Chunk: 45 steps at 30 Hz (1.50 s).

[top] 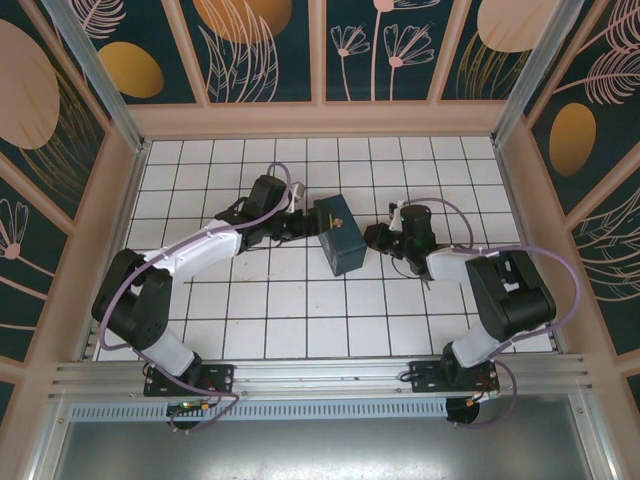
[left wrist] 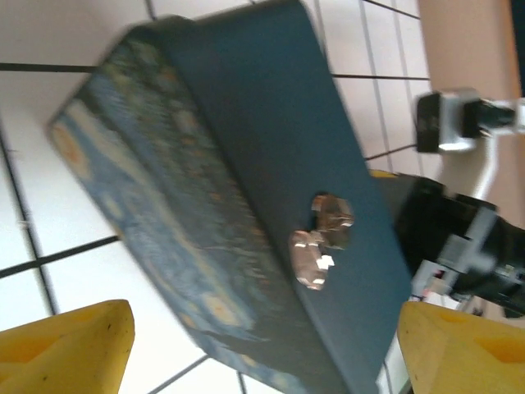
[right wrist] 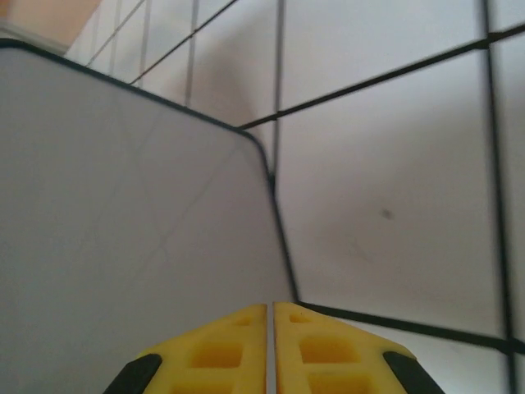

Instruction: Unlock the padlock with the key

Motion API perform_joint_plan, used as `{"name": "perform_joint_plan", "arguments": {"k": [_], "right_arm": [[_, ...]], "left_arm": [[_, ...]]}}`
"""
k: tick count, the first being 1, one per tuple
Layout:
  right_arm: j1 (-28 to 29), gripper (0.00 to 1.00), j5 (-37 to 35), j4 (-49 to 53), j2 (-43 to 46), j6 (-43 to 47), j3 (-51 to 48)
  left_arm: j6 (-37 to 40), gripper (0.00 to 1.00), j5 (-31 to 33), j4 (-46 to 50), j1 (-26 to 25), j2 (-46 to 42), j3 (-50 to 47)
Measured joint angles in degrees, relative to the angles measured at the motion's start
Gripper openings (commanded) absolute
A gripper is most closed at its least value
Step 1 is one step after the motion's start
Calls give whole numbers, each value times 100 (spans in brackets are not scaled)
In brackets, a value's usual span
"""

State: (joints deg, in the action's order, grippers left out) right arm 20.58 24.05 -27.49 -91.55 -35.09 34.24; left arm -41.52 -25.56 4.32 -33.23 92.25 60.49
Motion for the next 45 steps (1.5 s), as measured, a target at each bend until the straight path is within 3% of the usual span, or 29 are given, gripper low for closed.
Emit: {"name": "perform_joint_plan", "arguments": {"k": [8, 16, 24, 31, 38, 45], "right_arm": [[492, 9, 369, -791, -866, -280, 345], [1080, 10, 387, -1517, -1685, -739, 894], [1784, 12, 435, -1543, -2507, -990, 1574], [1799, 18, 391, -1523, -2559, -1025, 1626], [1635, 34, -295, -334, -1843, -868, 1517], [1580, 37, -1421, 1272, -1167, -483, 1705]], "left_arm": [[-297, 84, -68, -487, -52, -17, -98], [-339, 84, 409, -632, 339, -85, -140], [-315, 84, 501, -549, 474, -334, -131], [-280, 84, 503, -472, 612, -321, -125], [-94, 84, 560, -299, 782, -321, -66], [85, 83, 662, -258, 859, -219, 225]]}}
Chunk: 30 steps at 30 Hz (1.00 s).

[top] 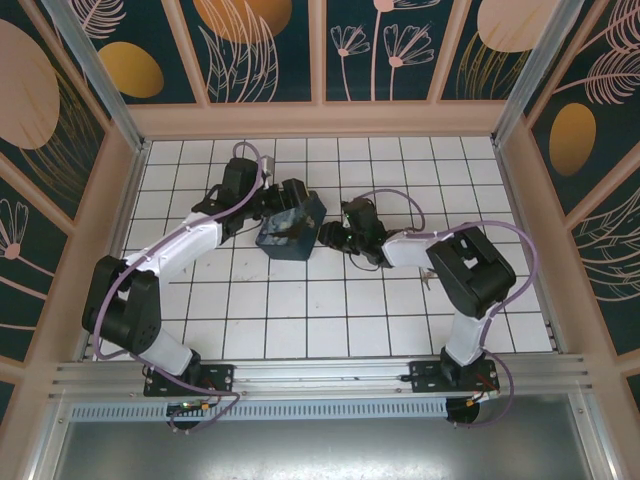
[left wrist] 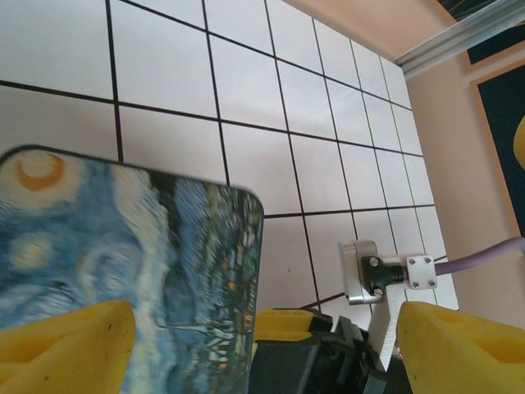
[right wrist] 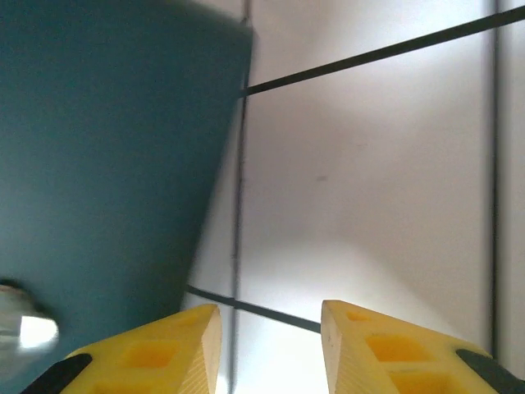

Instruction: Unlock the padlock with the key

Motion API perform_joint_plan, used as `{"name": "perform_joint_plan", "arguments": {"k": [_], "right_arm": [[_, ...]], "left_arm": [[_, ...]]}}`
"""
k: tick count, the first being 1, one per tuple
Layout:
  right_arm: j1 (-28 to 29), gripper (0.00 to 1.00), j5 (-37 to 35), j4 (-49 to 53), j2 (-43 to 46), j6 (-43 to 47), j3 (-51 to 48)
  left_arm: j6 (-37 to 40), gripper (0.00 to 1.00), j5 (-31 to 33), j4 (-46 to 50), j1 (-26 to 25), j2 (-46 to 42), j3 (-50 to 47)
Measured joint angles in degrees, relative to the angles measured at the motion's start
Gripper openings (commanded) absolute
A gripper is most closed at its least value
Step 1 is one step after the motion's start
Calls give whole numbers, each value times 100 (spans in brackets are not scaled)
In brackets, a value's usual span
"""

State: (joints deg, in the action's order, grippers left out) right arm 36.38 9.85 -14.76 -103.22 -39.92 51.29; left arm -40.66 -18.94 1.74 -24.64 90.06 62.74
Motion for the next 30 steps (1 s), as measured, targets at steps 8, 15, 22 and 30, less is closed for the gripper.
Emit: {"name": "perform_joint_plan", "arguments": {"k": [8, 15, 22, 30], "right_arm": [[-203, 38, -802, 1276, 94, 549, 109], [-391, 74, -1021, 1620, 848, 817, 0], [-1427, 99, -1311, 1670, 2511, 1325, -420], [-3624, 99, -1572, 595, 4046, 2369, -1882]], "left_arm": [[15, 81, -76, -2, 0, 557, 321], [455, 95, 306, 326, 0, 575, 765], [1091, 99, 1429, 354, 310, 308, 994], [1849, 99, 3101, -1220, 1233, -555, -1062]]}}
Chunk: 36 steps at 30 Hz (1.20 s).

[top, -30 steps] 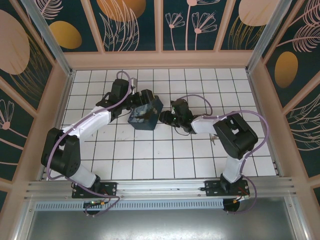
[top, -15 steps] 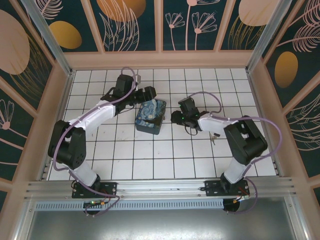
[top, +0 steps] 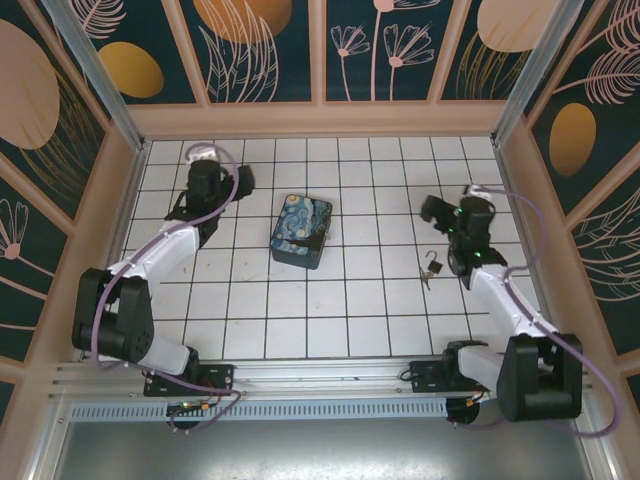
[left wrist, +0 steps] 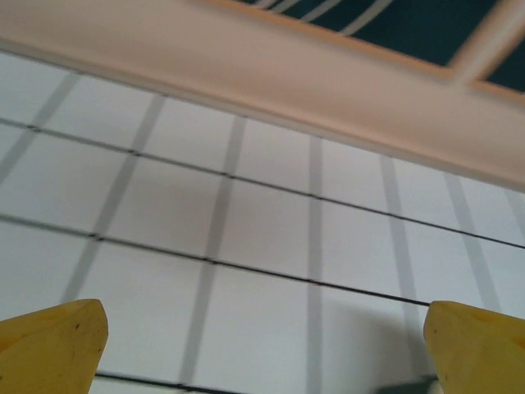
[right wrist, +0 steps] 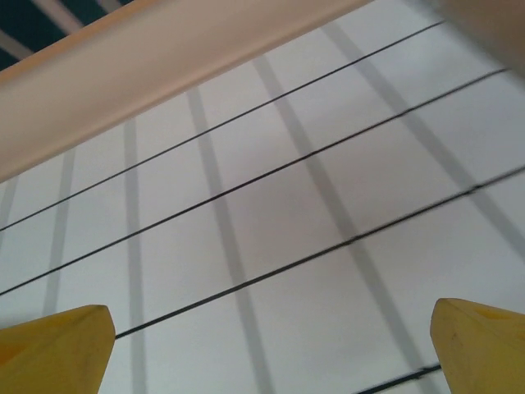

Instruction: Unlock the padlock with the key

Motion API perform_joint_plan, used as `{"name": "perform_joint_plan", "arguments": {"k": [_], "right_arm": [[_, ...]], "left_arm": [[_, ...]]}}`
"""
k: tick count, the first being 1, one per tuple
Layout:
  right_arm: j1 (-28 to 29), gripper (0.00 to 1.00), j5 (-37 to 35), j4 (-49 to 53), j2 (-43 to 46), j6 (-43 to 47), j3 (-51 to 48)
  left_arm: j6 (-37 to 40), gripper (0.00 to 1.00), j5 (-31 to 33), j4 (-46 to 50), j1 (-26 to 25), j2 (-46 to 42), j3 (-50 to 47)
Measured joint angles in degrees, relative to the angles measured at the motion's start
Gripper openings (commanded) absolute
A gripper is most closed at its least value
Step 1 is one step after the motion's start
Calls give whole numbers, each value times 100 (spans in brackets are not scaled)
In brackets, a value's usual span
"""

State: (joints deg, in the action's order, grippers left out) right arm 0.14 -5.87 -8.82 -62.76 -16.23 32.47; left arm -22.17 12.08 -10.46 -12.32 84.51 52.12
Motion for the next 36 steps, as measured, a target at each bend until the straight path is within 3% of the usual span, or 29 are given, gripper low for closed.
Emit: {"name": "perform_joint_plan", "arguments": {"k": [5, 11, 17, 22, 29, 36], "right_arm": [[-962, 99, 162, -1150, 131, 527, -973], [-1491, 99, 457, -2673, -129, 675, -2009], [-1099, 99, 660, -5128, -1451, 549, -2649], [-391, 99, 682, -6030, -2400, 979, -2205], [-234, 99, 511, -6439, -2625, 1191, -2127], [-208, 99, 251, -6594, -2625, 1191, -2127]], "left_arm": [[960, 98, 562, -1163, 422, -570, -1655], [1429, 99, 597, -2468, 603, -977, -3117], [1574, 98, 426, -3893, 710, -920, -3908], [1790, 99, 76, -5187, 863, -96, -3814], [1814, 99, -177, -5890, 1049, 240, -3932], [1814, 99, -179, -6011, 1051, 240, -3932]]}}
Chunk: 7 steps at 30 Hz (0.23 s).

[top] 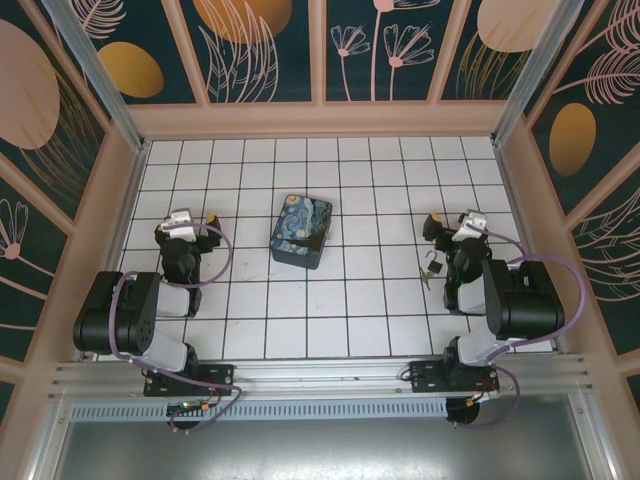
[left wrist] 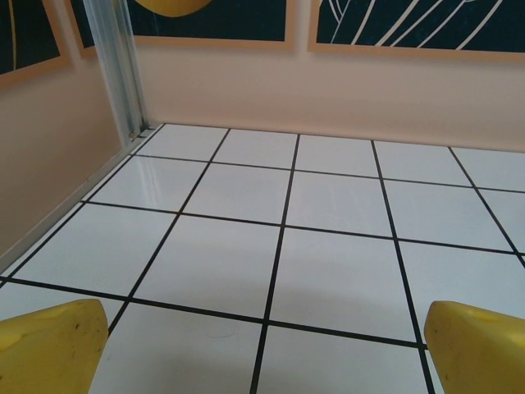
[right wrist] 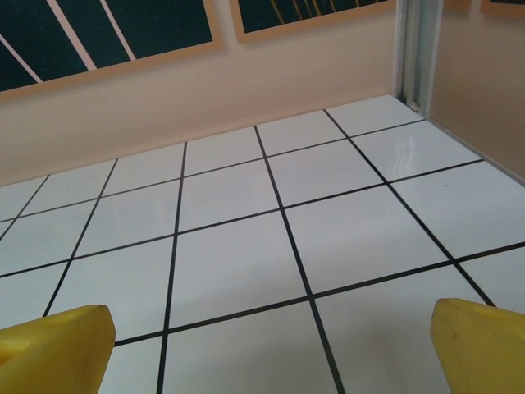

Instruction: Unlock the padlock with the key

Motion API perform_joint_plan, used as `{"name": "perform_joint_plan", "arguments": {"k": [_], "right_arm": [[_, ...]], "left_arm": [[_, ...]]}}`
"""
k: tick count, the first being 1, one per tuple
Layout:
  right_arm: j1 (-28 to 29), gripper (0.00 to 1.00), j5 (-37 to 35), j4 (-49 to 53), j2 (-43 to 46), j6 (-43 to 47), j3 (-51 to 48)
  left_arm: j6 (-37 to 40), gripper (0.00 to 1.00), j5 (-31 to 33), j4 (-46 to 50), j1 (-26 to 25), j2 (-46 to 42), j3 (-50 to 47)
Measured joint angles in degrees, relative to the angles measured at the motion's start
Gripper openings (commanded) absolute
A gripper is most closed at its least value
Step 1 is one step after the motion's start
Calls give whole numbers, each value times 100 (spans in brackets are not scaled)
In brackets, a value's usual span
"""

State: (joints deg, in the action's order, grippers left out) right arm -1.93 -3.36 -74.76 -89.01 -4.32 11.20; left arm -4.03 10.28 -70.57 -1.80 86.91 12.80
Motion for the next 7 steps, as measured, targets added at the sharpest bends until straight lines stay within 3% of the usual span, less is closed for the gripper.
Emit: {"name": "perform_joint_plan", "arguments": {"k": [7], "right_arm": [[22, 99, -181, -37, 0, 0, 0]], "left_arm": [[0, 99, -20, 4, 0, 9, 22]]}}
